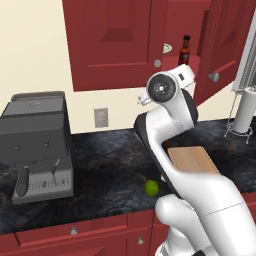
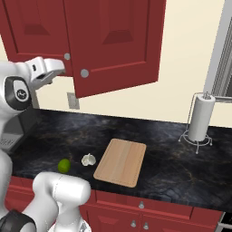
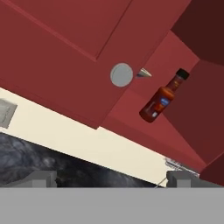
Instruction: Open the cabinet. Place the bowl and condiment on the counter. Then place the lime and garlic on the cutting board.
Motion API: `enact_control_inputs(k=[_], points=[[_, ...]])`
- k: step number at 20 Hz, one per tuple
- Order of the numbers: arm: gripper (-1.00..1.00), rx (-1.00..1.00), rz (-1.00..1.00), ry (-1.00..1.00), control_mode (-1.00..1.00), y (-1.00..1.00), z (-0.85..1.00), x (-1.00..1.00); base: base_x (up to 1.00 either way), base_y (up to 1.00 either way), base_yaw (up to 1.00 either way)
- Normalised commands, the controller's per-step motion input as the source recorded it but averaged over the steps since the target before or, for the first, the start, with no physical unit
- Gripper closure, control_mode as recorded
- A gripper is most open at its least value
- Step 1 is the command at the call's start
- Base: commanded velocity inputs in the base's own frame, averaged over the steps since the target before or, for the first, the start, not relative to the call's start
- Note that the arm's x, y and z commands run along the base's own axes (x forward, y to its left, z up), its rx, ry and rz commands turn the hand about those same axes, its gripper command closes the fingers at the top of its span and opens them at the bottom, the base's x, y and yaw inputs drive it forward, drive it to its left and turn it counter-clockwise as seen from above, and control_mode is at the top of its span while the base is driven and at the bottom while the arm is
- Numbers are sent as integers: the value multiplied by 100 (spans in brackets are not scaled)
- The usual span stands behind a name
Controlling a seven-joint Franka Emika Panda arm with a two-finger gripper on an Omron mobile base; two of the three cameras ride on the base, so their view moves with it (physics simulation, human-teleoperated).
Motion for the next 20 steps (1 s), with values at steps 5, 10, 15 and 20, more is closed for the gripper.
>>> enact_control_inputs(k=[5, 10, 15, 20], points=[[-100, 0, -2, 3, -100, -15, -8, 29, 0, 0, 0], [-100, 0, -1, 4, -100, -15, -12, 32, 0, 0, 0], [-100, 0, 0, 2, -100, -15, -8, 23, 0, 0, 0], [-100, 0, 0, 1, -100, -16, -4, 14, 0, 0, 0]])
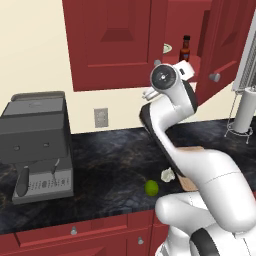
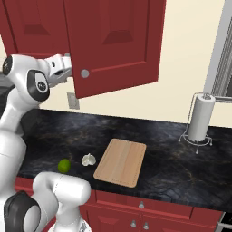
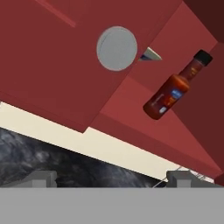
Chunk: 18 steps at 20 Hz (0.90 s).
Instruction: Open the cabinet. Place the bowl and condiment on the counter. Then place the lime and garlic on the cutting board.
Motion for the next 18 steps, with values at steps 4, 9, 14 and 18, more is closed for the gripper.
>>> enact_control_inputs(k=[4, 9, 14, 18], points=[[-100, 0, -1, 0, -100, -30, -2, 2, 0, 0, 0], [-100, 0, -5, -2, -100, -50, 0, -19, 0, 0, 0], [-100, 1, -7, -4, -100, -59, 0, -31, 0, 0, 0], [-100, 2, -7, -2, -100, -68, 0, -25, 0, 0, 0]])
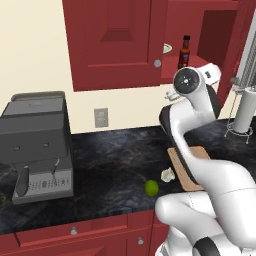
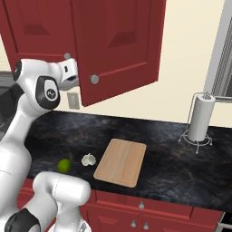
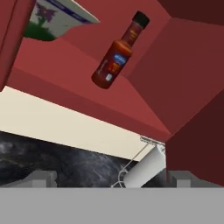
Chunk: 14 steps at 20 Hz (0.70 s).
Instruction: Open the cabinet. Place the bowl and condiment on the counter. Then place the lime and garlic on the cutting board.
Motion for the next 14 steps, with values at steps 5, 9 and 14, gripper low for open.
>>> enact_control_inputs(k=[5, 9, 14], points=[[-100, 1, -5, 0, -100, -70, 0, -7, 0, 0, 0], [-100, 0, -3, 0, -100, -71, 0, 0, 0, 0, 0], [-100, 0, -1, 0, -100, -70, 0, 0, 0, 0, 0]])
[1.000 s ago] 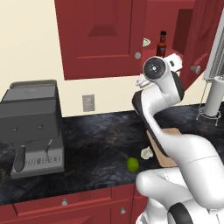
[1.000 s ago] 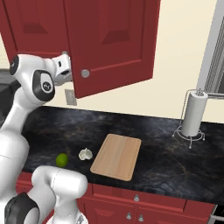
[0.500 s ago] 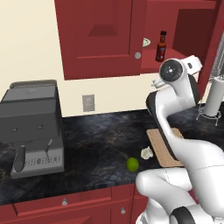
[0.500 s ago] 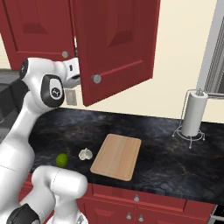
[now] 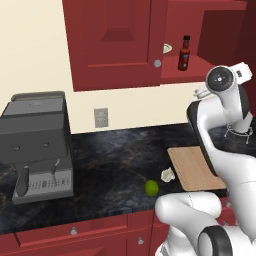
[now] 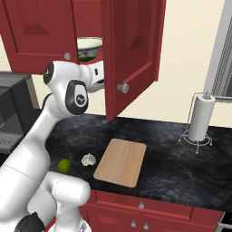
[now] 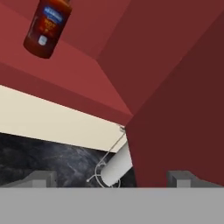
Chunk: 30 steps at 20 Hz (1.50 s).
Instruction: Open the cabinet. Place the bowl and condiment on the counter. Then place the lime and garlic on the cutting board.
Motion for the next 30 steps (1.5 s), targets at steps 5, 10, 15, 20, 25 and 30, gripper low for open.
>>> enact_control_inputs(k=[5, 10, 15, 20, 25, 30], points=[[-100, 0, 0, 0, -100, -64, 0, 1, 0, 0, 0], [-100, 0, 0, 0, -100, -49, 0, 7, 0, 0, 0], [-100, 0, 3, 0, -100, 8, 0, -4, 0, 0, 0], [-100, 0, 7, -9, -100, 57, 0, -25, 0, 0, 0], [-100, 0, 5, -17, -100, 71, 0, -19, 0, 0, 0], [-100, 0, 5, -7, -100, 69, 0, -21, 0, 0, 0]])
